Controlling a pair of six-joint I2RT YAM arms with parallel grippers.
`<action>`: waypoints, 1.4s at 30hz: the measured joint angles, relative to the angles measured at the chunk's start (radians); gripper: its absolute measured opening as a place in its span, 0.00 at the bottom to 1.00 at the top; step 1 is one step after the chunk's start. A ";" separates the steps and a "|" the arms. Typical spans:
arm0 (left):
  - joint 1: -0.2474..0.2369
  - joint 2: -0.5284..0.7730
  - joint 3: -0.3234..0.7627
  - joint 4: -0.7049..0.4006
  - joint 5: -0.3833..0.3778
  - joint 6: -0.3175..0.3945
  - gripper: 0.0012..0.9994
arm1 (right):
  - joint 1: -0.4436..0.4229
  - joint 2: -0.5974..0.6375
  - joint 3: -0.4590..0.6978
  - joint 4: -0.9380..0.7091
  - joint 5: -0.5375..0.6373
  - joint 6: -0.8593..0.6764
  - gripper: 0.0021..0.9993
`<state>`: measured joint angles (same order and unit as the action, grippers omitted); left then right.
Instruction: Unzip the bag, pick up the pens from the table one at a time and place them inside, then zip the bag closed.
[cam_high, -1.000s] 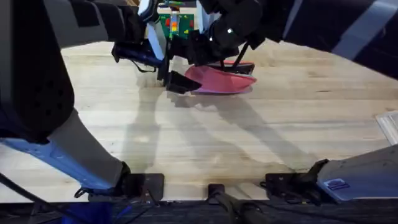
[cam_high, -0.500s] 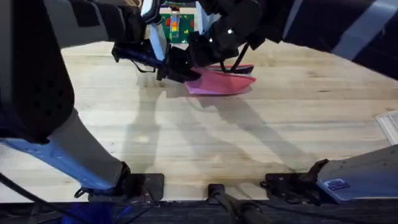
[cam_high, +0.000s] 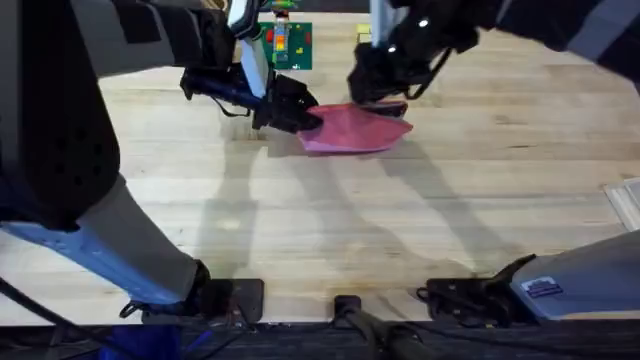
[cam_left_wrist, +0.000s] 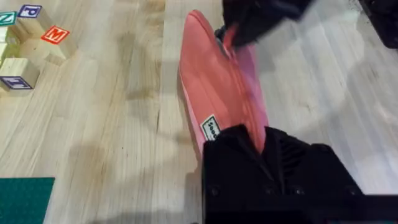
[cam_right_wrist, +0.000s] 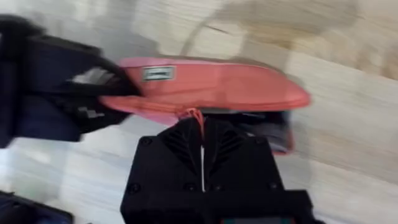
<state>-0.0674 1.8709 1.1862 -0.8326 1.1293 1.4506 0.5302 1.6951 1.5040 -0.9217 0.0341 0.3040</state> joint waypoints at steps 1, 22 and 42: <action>0.000 0.000 0.000 0.000 0.000 0.000 0.04 | -0.020 0.000 0.000 -0.012 -0.002 -0.015 0.03; -0.020 0.019 0.000 0.003 0.006 0.000 0.04 | -0.409 0.072 -0.059 -0.052 -0.068 -0.116 0.03; -0.020 0.020 0.000 0.003 0.002 0.000 0.04 | -0.482 0.101 -0.303 0.226 -0.207 -0.015 0.03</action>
<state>-0.0875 1.8907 1.1862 -0.8291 1.1314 1.4506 0.0479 1.7957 1.2015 -0.6960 -0.1726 0.2886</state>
